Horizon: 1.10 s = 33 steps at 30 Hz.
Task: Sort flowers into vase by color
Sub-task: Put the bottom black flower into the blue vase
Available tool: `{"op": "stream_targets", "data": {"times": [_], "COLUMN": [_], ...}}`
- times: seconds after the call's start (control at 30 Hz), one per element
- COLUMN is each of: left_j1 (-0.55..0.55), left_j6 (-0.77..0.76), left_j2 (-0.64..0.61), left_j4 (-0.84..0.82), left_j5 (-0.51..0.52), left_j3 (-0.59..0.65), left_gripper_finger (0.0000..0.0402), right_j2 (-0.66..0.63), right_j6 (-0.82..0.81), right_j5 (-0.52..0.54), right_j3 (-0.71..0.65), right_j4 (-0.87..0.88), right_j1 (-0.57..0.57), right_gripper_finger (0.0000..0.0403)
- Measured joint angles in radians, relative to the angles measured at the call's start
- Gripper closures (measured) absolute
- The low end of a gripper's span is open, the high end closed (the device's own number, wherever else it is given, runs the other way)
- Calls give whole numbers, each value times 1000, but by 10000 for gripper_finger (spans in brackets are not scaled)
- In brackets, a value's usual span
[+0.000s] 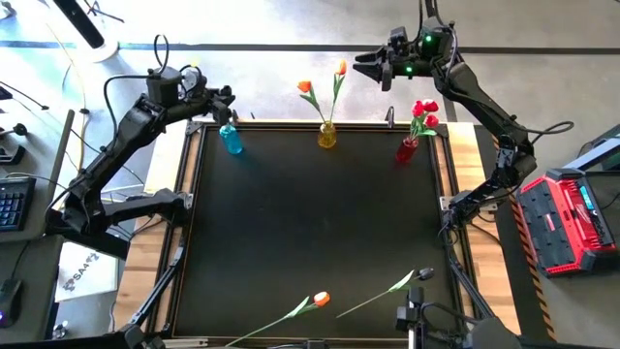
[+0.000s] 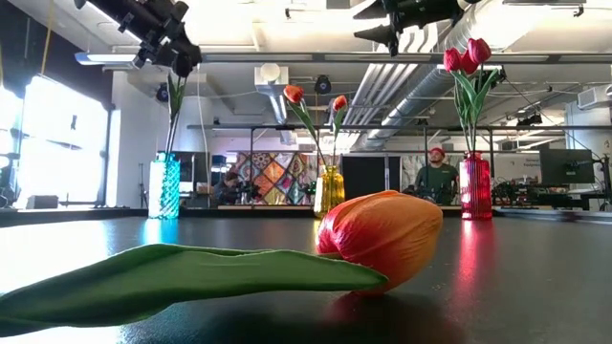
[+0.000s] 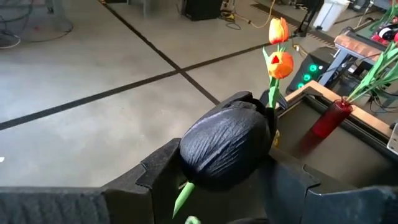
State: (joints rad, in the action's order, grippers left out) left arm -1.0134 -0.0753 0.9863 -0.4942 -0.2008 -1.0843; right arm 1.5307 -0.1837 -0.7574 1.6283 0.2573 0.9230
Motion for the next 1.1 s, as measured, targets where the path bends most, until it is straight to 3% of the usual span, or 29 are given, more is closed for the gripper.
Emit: {"op": "stream_targets", "data": {"times": [0.33,0.5,0.8,0.97,1.1], "left_j1": [2,2,22,19,21], "left_j6": [-53,-96,-109,-48,-66], "left_j2": [0,1,-5,-3,-3], "left_j4": [-51,-106,-16,-127,-148], "left_j5": [1,65,33,96,46], "left_j3": [0,0,0,7,8], "left_gripper_finger": [224,224,224,224,224], "right_j2": [0,0,0,0,0], "right_j6": [-2,0,0,-1,3], "right_j5": [42,51,50,49,47], "right_j3": [0,0,0,0,0], "right_j4": [-16,-16,-15,-10,8], "right_j1": [0,0,0,0,0], "right_gripper_finger": [213,213,213,213,212]}}
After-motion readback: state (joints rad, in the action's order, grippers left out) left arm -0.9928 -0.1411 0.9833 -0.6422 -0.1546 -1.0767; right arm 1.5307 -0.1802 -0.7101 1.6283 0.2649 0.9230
